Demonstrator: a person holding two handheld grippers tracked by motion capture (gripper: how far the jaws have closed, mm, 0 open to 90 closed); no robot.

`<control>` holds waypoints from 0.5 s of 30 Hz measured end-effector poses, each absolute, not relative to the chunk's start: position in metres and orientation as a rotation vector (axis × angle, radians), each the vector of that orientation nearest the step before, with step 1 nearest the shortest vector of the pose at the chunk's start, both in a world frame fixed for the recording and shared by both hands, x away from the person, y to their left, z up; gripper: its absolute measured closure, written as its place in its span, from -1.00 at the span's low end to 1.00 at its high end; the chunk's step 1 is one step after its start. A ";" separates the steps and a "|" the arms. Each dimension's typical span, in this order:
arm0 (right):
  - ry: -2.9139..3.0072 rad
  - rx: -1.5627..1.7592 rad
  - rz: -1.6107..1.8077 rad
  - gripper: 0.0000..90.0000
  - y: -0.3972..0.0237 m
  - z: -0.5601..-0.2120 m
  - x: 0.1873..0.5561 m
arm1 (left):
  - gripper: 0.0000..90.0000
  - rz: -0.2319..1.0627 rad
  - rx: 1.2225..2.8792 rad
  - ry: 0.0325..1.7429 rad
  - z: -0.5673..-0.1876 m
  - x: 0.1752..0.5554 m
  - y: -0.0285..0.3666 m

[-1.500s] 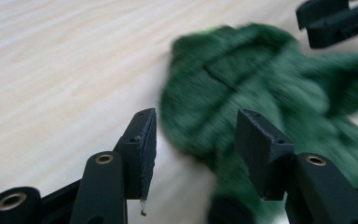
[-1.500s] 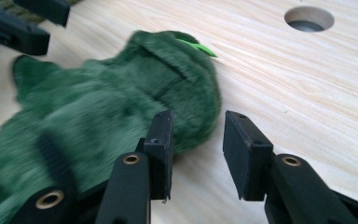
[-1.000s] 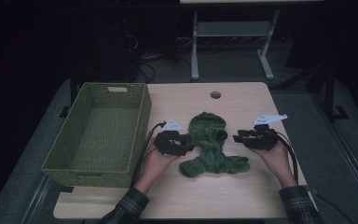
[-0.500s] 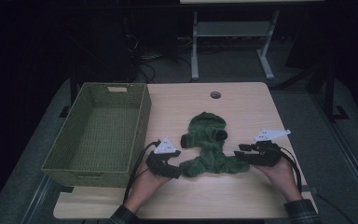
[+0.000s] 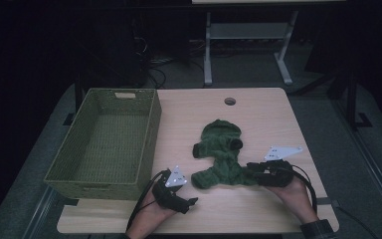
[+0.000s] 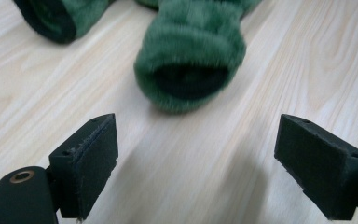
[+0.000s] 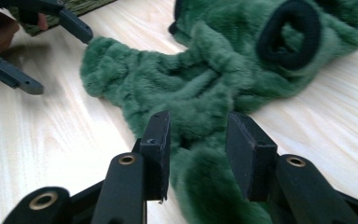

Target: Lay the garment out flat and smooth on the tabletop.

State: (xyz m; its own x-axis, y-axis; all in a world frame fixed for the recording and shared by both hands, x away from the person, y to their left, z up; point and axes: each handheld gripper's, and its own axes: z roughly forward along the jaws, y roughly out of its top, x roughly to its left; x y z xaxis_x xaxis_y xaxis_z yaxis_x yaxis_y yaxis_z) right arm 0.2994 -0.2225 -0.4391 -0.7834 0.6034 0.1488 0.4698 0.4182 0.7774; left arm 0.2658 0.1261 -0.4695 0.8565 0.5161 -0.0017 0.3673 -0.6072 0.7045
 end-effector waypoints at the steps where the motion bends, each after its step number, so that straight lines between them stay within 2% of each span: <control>1: 2.519 0.953 1.304 0.34 -0.221 -0.439 0.299 | -0.72 0.260 2.288 0.637 -0.469 0.266 0.126; 15: 2.562 0.859 1.358 0.37 -0.182 -0.434 0.290 | -0.72 0.273 2.270 0.640 -0.477 0.265 0.132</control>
